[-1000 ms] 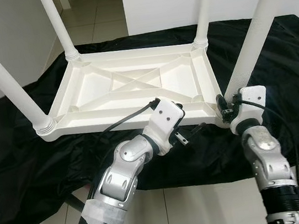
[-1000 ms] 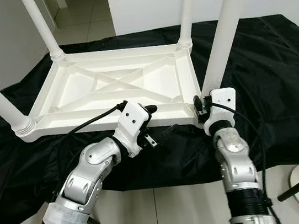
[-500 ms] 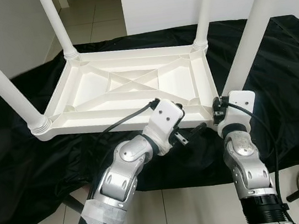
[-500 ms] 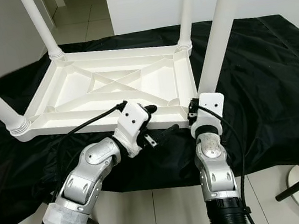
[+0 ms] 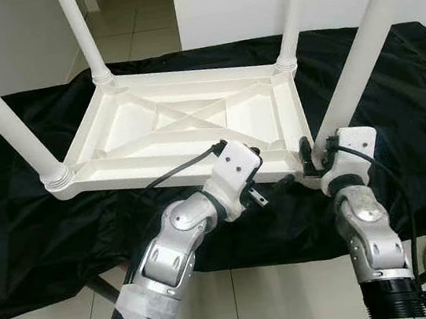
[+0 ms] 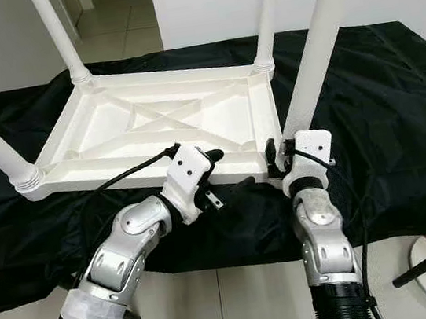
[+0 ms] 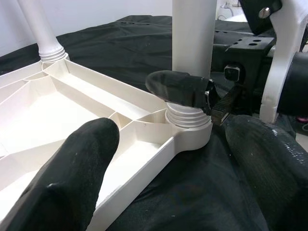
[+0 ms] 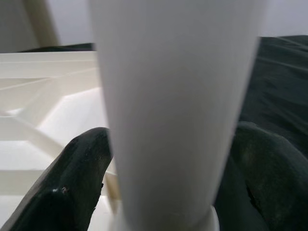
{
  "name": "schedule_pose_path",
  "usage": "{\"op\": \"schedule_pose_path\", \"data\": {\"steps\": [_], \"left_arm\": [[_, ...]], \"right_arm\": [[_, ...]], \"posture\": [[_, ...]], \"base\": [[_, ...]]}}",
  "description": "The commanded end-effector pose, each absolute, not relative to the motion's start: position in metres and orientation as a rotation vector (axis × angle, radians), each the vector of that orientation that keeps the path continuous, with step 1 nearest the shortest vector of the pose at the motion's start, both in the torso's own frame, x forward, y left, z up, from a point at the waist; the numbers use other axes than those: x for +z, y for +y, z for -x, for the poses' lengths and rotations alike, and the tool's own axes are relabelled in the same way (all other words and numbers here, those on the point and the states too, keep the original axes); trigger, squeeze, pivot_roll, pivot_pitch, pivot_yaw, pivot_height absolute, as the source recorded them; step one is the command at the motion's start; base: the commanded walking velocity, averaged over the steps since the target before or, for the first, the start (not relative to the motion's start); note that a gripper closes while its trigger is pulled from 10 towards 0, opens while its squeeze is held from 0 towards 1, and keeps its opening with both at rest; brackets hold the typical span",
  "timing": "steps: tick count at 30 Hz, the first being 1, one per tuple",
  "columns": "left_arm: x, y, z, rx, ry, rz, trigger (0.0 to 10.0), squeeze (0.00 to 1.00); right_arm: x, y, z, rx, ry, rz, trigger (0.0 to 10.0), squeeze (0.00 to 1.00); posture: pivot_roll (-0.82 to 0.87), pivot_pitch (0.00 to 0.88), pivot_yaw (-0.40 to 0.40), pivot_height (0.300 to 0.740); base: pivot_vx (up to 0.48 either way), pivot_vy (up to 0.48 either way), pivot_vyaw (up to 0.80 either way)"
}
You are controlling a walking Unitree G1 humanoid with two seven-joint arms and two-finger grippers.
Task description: Building children table
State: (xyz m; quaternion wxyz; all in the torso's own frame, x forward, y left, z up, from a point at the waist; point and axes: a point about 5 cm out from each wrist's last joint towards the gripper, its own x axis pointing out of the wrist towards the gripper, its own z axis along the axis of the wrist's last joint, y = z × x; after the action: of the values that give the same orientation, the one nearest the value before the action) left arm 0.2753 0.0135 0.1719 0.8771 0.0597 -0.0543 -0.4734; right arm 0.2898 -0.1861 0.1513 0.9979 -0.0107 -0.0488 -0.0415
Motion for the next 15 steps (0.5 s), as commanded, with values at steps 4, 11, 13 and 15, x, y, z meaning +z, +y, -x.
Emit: {"op": "schedule_pose_path", "data": {"steps": [4,11,13,15], "left_arm": [[0.171,0.017,-0.277,-0.98,-0.114,-0.142,10.0,0.0],[0.17,0.02,-0.277,-0.979,-0.107,-0.151,10.0,0.0],[0.17,0.02,-0.277,-0.981,-0.106,-0.151,10.0,0.0],[0.17,0.02,-0.276,-0.982,-0.105,-0.151,10.0,0.0]], "right_arm": [[0.15,-0.185,-0.293,0.018,-0.098,0.016,10.0,0.0],[0.149,-0.193,-0.293,0.297,-0.082,0.125,10.0,0.0],[0.148,-0.197,-0.294,0.348,-0.067,0.145,10.0,0.0],[0.148,-0.207,-0.298,0.432,-0.04,0.195,10.0,0.0]], "posture": [[-0.07,0.0,0.035,0.74],[-0.07,0.0,0.042,0.74],[-0.07,0.0,0.043,0.74],[-0.06,0.0,0.048,0.74]], "base": [[0.0,0.0,0.0],[0.0,0.0,0.0],[0.0,0.0,0.0],[0.0,0.0,0.0]]}}
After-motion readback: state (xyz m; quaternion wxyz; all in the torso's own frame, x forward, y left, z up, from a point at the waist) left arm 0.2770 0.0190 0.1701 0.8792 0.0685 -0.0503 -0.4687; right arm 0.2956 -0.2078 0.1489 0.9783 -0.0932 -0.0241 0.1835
